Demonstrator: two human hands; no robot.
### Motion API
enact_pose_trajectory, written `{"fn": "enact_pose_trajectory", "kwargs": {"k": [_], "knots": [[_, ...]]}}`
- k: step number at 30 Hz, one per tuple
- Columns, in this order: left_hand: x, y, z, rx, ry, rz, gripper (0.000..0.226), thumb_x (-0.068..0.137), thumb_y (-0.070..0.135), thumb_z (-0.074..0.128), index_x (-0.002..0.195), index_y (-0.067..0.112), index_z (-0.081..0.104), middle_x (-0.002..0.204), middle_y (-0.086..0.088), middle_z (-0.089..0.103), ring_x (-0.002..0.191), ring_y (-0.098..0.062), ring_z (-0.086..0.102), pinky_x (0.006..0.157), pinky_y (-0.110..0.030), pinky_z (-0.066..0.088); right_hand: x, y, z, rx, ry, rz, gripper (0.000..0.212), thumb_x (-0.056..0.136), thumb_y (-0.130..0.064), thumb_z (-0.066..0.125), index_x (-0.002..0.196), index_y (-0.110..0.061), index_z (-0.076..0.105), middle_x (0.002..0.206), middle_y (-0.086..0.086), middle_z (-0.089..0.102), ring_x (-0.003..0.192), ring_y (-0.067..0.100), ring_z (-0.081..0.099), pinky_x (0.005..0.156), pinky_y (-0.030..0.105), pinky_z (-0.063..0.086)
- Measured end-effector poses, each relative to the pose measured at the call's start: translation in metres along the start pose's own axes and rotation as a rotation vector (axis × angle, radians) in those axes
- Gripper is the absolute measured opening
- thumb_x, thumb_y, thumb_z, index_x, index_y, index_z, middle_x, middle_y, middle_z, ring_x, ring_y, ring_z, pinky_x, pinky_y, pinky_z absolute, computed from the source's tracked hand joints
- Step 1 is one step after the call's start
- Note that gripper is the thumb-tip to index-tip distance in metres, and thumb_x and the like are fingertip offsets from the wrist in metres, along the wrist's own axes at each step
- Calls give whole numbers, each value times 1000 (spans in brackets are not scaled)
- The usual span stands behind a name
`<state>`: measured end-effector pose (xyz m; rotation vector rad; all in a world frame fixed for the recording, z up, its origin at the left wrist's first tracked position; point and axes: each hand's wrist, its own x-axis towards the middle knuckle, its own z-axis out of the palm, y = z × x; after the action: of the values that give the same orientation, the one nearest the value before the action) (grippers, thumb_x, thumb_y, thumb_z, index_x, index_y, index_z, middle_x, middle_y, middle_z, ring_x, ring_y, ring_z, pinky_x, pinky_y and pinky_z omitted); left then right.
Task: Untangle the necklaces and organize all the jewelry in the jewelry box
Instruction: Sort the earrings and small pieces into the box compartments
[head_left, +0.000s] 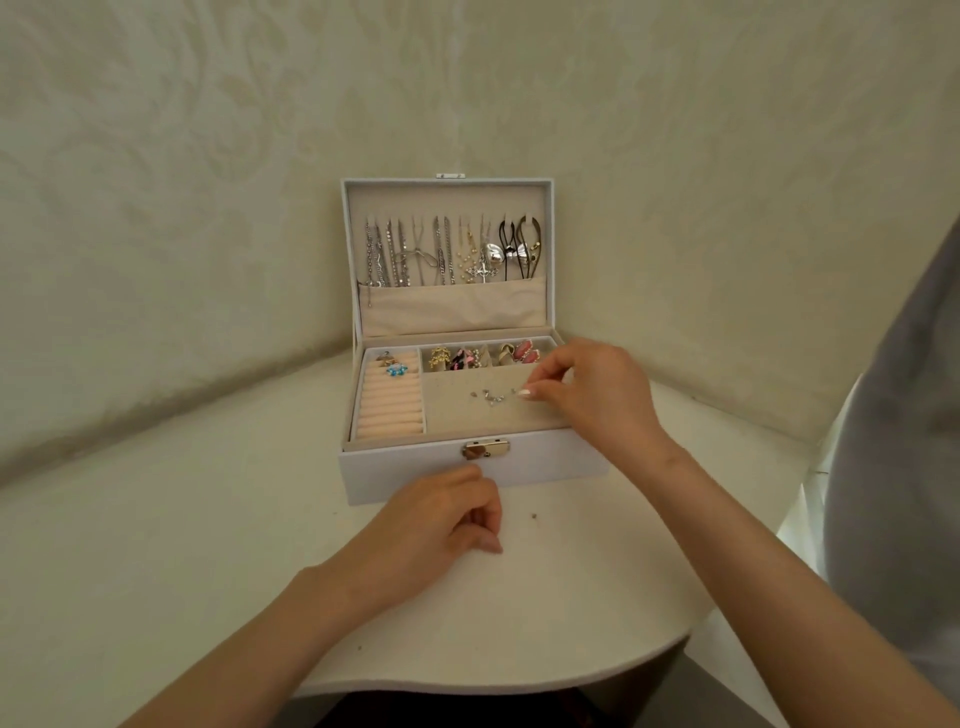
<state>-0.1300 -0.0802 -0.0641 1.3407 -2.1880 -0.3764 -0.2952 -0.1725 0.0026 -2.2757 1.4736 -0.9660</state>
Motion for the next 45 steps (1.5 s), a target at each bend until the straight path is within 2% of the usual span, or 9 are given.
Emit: {"fn": "enact_pose_trajectory", "kwargs": {"k": [3,8,11,14,17,23,34,40,45], "knots": [[-1,0,1,42,-2,-7,12,82,20,68,78,20,57,78,19,48,78,3,46,69,-15,39,9,4,8,-67,-68,16,5,80,-26,72,82,-25,76,87,-8,70,87,11,59,67,25,37],[11,18,-24,-126,269,-13,15,81,17,66,74,22,54,73,14,55,71,2,49,64,-8,35,-6,10,-9,146,40,6,9,76,-21,76,77,-30,74,63,-21,58,61,-4,49,62,22,33],[36,16,-48,-62,394,-101,17,81,10,67,74,21,57,73,11,56,69,2,49,64,-10,35,-33,11,-19,172,-174,5,16,73,-19,77,69,-33,71,56,-22,61,54,-10,49,56,17,29],[57,5,-57,95,339,-168,8,81,13,68,78,17,62,76,9,59,75,-9,53,70,-23,42,-55,12,-6,-14,-368,16,8,72,-31,78,75,-34,71,74,-13,67,57,-6,50,57,17,31],[64,-1,-54,193,280,-185,6,81,14,68,78,18,64,82,8,63,79,-12,53,79,-36,44,-64,13,9,-79,-372,65,11,73,-35,76,78,-36,66,82,-13,63,72,0,51,65,16,36],[58,-11,-48,147,319,-134,7,84,11,65,88,17,64,85,10,53,72,2,46,70,-23,35,-73,12,16,-61,-297,42,11,79,-30,70,74,-29,60,78,-15,58,71,4,48,66,20,36],[12,-13,-35,139,412,-119,11,83,26,67,82,27,57,83,14,52,85,-2,48,65,-14,38,-39,-1,-13,238,-121,30,28,76,-22,75,57,-34,58,53,-23,56,55,-4,47,59,22,31],[8,-14,-30,199,458,-89,18,77,24,74,85,19,59,85,10,51,83,-5,43,64,-15,36,-58,-1,-6,-204,-369,76,16,72,-39,75,78,-29,65,73,-14,58,77,7,54,59,17,34],[10,-13,-30,255,448,-93,21,74,21,77,84,20,59,85,13,49,82,-6,40,62,-13,32,-69,11,15,-119,-325,115,16,72,-36,75,76,-28,62,70,-15,56,67,1,48,58,14,32]]}}
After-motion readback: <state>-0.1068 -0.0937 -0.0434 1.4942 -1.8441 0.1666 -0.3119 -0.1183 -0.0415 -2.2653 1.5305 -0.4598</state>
